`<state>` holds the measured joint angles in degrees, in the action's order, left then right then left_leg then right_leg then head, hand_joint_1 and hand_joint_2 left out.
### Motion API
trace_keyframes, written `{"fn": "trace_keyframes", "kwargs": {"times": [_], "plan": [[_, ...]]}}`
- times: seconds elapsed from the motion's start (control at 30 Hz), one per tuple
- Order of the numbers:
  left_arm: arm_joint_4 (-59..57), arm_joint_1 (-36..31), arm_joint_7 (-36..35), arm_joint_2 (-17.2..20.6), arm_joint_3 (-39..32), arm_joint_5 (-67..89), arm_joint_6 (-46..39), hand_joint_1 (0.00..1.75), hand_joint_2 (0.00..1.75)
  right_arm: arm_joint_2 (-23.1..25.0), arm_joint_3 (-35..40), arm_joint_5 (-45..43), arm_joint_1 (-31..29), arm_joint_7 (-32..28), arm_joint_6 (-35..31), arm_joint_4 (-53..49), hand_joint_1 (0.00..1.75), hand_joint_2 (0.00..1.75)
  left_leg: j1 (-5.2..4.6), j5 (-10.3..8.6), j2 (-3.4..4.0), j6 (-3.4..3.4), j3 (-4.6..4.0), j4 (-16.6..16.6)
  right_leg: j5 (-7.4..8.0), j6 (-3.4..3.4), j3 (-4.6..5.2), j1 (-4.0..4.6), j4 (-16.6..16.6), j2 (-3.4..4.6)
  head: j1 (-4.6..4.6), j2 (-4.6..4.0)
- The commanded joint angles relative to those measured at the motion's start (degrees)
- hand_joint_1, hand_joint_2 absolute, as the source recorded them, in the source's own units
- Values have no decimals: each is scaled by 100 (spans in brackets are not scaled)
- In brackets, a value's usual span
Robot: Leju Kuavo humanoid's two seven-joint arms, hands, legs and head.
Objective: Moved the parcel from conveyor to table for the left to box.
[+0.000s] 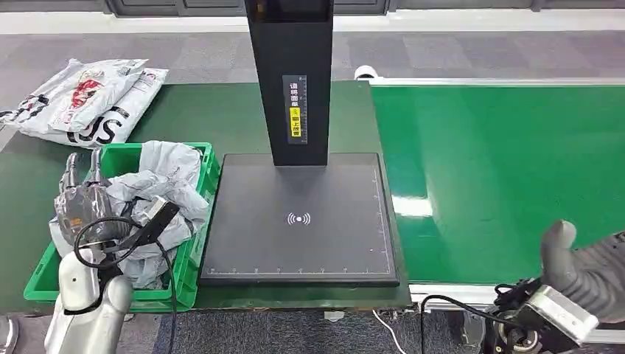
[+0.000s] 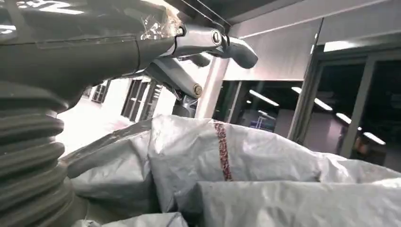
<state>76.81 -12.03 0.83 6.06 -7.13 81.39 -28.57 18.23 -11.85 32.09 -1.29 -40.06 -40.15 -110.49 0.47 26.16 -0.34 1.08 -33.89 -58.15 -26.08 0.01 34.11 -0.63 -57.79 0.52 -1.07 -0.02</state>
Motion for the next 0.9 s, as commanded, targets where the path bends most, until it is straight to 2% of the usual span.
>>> {"fn": "trace_keyframes", "kwargs": {"times": [0.03,0.27,0.53,0.67,0.8,0.9], "plan": [[-179,-406,-21,-184,94,-198,291,0,175,177,-350,-21,-58,6,15,261,0,175,4,-5,-17,-4,9,10,0,0,-18,5,13,-24,0,2],[-131,-398,89,-206,109,-433,253,0,175,177,-344,-29,-50,6,15,264,0,175,3,-3,-13,-3,7,8,0,-1,-14,4,10,-19,0,2],[580,-1026,635,-315,124,-1996,-1038,0,175,177,-184,-83,-200,6,15,543,0,175,11,-6,-24,-4,-7,-3,1,0,-7,13,8,-31,0,0],[786,-1241,964,-377,158,-2413,-1143,0,175,177,-159,-89,-271,6,15,635,0,175,8,-6,-19,-3,-8,-4,2,-1,-4,10,3,-28,0,2],[1170,-1543,1923,-713,-161,-3069,-1143,0,175,177,-85,-88,-332,6,15,742,0,175,8,-4,-13,-5,-4,-2,4,-1,-9,10,7,-24,0,0],[1214,-1762,2282,-944,-295,-3148,-1143,0,175,177,-43,-90,-407,6,15,825,0,175,6,-3,-14,-4,-12,-8,3,0,-2,8,0,-25,0,2]]}}
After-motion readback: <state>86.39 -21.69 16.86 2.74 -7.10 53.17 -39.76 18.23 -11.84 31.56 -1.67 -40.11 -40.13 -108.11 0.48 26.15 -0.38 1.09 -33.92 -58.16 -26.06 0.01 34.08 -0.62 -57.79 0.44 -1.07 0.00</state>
